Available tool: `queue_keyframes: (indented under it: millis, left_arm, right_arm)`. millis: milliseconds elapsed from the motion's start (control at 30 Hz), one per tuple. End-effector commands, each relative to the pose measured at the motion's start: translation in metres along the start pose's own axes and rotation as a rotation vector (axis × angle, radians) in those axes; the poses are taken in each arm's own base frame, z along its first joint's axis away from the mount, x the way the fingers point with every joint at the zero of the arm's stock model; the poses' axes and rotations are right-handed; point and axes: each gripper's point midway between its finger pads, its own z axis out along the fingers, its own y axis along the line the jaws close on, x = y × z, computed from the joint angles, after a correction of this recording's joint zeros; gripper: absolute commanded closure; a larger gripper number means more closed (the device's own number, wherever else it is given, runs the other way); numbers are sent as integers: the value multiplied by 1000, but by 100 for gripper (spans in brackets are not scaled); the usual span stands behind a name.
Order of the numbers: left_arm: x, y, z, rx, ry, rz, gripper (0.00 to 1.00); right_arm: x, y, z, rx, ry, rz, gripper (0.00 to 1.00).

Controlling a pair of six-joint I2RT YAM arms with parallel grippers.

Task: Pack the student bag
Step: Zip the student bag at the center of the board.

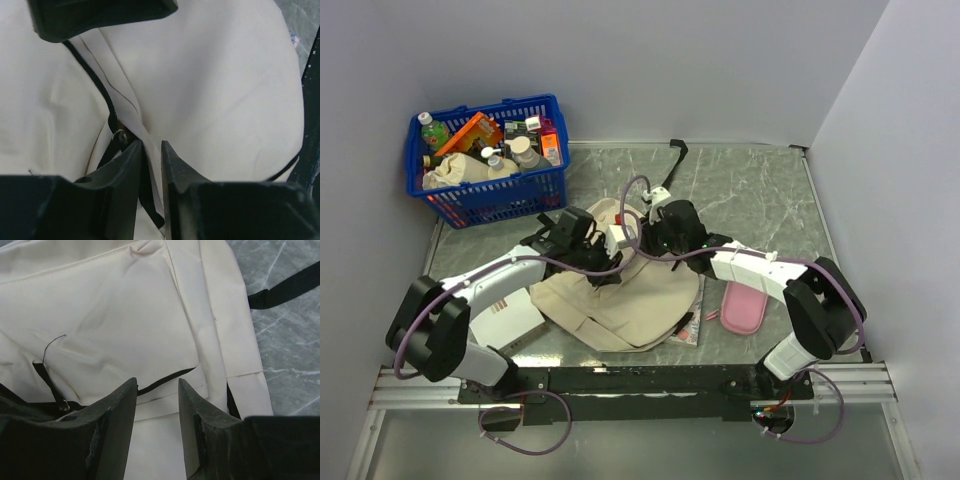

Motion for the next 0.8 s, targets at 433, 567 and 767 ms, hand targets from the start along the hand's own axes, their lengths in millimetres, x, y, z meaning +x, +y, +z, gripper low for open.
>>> queue_keyframes:
  millis: [433, 567, 767]
  left_arm:
    - [-44, -19, 8, 25, 11, 100, 85]
    - [-60, -25, -16, 23, 24, 81, 68]
    - [-32, -10, -53, -12, 15, -76, 32]
  right_arm:
    - [-13, -6, -10, -47, -60, 56, 54]
    - [-31, -4, -19, -47, -84, 9, 47]
    - [-58, -1, -27, -60, -116, -71, 44]
